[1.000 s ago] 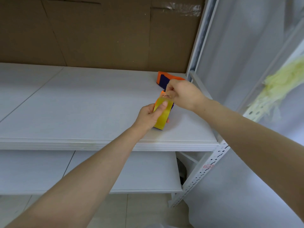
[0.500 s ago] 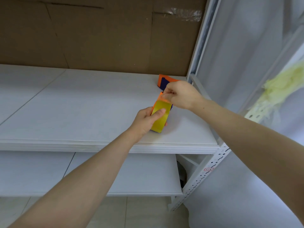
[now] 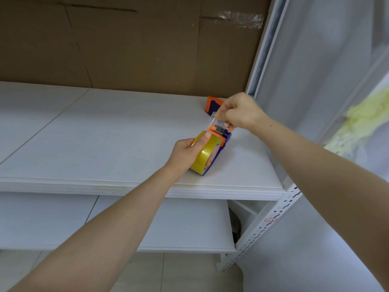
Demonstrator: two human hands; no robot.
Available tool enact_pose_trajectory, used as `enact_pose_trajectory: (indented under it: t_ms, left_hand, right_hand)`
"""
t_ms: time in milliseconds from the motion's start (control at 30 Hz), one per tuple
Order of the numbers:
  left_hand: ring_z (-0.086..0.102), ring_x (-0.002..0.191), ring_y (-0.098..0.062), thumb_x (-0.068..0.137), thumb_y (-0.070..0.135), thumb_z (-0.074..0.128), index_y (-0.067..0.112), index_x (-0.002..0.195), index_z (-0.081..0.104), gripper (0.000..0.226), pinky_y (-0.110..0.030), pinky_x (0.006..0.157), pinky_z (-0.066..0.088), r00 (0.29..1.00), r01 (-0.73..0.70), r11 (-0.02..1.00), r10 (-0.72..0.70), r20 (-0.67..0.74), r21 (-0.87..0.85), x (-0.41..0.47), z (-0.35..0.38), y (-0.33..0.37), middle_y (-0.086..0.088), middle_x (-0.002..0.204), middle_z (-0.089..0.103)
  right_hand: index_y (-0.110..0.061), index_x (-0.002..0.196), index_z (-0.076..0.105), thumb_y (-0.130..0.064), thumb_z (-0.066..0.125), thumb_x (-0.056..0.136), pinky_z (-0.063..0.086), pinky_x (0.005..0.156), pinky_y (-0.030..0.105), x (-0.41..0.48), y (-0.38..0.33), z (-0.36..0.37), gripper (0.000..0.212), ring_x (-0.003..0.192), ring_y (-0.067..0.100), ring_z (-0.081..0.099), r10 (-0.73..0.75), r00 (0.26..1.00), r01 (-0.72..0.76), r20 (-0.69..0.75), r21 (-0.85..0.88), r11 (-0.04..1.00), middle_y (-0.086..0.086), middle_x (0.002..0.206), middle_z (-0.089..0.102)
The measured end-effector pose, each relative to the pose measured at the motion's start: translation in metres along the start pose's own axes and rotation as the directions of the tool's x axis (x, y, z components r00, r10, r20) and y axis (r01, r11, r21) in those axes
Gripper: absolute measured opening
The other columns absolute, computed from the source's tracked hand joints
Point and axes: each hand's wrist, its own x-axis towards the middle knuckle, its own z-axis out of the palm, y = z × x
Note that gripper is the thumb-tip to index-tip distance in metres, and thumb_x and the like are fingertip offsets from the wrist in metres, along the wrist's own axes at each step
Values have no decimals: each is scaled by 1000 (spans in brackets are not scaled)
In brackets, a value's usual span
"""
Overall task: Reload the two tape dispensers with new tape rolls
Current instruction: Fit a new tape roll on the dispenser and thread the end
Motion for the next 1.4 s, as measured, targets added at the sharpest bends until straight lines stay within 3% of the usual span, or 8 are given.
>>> enact_pose_trajectory:
  t_ms: [167, 367, 533, 700, 900, 1033, 1233, 1400]
  left_hand:
    - [58, 45, 4, 81, 23, 61, 14, 71, 61, 14, -8, 47, 43, 995, 29, 998, -24, 97, -53, -3, -4, -7, 11, 49, 64]
    - [64, 48, -4, 92, 16, 52, 10, 77, 65, 20, -13, 47, 47, 991, 7, 997, 3, 131, -71, -2, -7, -2, 4, 54, 69]
    - [63, 47, -3, 92, 26, 55, 4, 77, 65, 29, -12, 46, 47, 999, -21, 999, 23, 49, -43, -2, -7, -2, 3, 52, 68]
    - [61, 43, -5, 90, 33, 56, 5, 68, 64, 36, -12, 45, 47, 999, -5, 1000, 4, 31, 5, -5, -4, -1, 1, 48, 65]
    - [58, 37, -3, 93, 13, 50, 7, 65, 60, 31, -12, 38, 43, 998, 40, 998, -37, 57, -45, -9, -4, 1, 2, 42, 62]
    - [63, 44, -15, 91, 25, 56, 4, 69, 66, 31, -20, 48, 52, 997, 22, 999, -18, 79, -47, -7, -4, -1, -7, 53, 68]
    - [62, 43, -5, 90, 35, 56, 9, 66, 65, 36, -13, 42, 47, 1000, 22, 999, -22, 9, -31, -7, -3, 2, 0, 48, 67]
    - [63, 44, -2, 88, 40, 56, 8, 70, 65, 39, -11, 44, 47, 1000, 17, 1000, -16, -12, 17, -6, -2, -1, 3, 50, 67]
  right_hand:
    - [-7, 81, 66, -11, 60, 88, 53, 59, 25, 1, 6, -2, 9, 59, 17, 61, 65, 998, -66, 12, 7, 998, 9, 81, 63]
    - [-8, 81, 68, -2, 53, 86, 49, 58, 24, 1, 3, 2, 16, 58, 5, 54, -14, 998, 11, -66, -53, 999, -10, 64, 55]
    - [-12, 71, 64, -4, 55, 85, 53, 58, 29, 2, -4, -4, 19, 54, 13, 56, -5, 990, 20, -144, 108, 994, 3, 63, 59]
    - [1, 84, 65, -7, 64, 83, 53, 56, 28, 9, 6, -14, 8, 51, 15, 52, 156, 986, -141, -58, 203, 969, 11, 65, 58]
    - [-3, 74, 64, -17, 76, 74, 54, 53, 23, 14, 18, -10, 18, 47, 11, 51, 267, 963, -262, 29, 331, 907, 6, 56, 56]
    - [-4, 74, 63, -16, 78, 74, 47, 38, 15, 15, 23, -7, 20, 49, 11, 48, 262, 965, -252, 8, 309, 917, 6, 59, 54]
    - [-11, 59, 57, -17, 75, 76, 48, 45, 22, 18, 16, -2, 25, 50, 14, 51, 153, 978, -101, -142, 318, 943, 6, 57, 56]
    - [-11, 59, 59, -17, 77, 74, 45, 45, 23, 18, 26, 0, 24, 46, 12, 48, 198, 963, -126, -180, 349, 928, 4, 57, 55]
